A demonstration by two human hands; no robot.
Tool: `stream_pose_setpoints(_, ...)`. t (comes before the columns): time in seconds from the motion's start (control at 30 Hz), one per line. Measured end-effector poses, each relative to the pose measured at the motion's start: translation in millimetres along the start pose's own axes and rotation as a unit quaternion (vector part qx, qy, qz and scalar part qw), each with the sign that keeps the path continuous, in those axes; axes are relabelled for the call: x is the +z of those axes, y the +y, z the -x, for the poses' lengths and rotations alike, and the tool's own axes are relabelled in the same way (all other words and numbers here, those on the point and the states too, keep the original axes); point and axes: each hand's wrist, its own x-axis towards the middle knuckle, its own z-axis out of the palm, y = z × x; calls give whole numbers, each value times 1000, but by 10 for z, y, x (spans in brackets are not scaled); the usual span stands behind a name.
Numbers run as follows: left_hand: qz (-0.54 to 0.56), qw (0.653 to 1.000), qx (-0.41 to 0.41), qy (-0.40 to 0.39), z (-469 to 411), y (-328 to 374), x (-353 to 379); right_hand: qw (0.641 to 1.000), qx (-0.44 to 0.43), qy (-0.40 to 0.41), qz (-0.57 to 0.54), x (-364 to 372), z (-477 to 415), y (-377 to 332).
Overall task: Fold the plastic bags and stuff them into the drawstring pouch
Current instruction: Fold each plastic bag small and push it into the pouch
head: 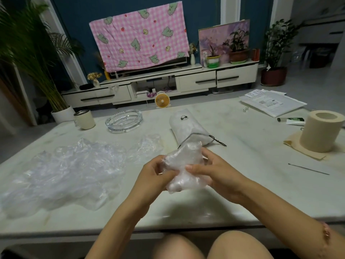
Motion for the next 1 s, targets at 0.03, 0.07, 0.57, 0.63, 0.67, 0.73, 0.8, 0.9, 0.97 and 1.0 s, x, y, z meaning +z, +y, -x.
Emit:
stream_pose_setpoints(0.03,10,1000,13,2,11,6,16,1000,4,-11,-28,-3,-20,11)
stream_pose_setpoints(0.07,19,999,28,9,20,11,30,999,6,-21,-38,2,-35,23)
stream_pose_setpoints(0.57,-100,977,188,13,22,16,64,936,139,-268,180,-131,-86,-292)
stream_pose_setpoints(0.63,-95,984,152,-8,0,-10,23,938,114,-219,243,-124,-107,-259)
stream_pose_setpoints(0.67,-78,989,122,-20,-10,-24,-1,941,98,-183,268,-126,-116,-248)
stream_pose_setpoints(0.73,7,998,43,-46,-15,-21,-36,943,75,-130,297,-129,-140,-208)
stream_pose_setpoints(0.8,51,997,-4,-50,-8,-10,-30,945,61,-101,304,-110,-143,-163)
stream_pose_setpoints(0.9,-31,999,34,14,-15,-32,34,948,44,-99,299,-78,-131,-117)
stream_pose_setpoints(0.97,-66,996,55,36,-23,-41,55,948,46,-110,296,-70,-113,-133)
stream_pose_setpoints(1.0,-72,995,56,33,-26,-36,46,947,47,-110,299,-73,-104,-158)
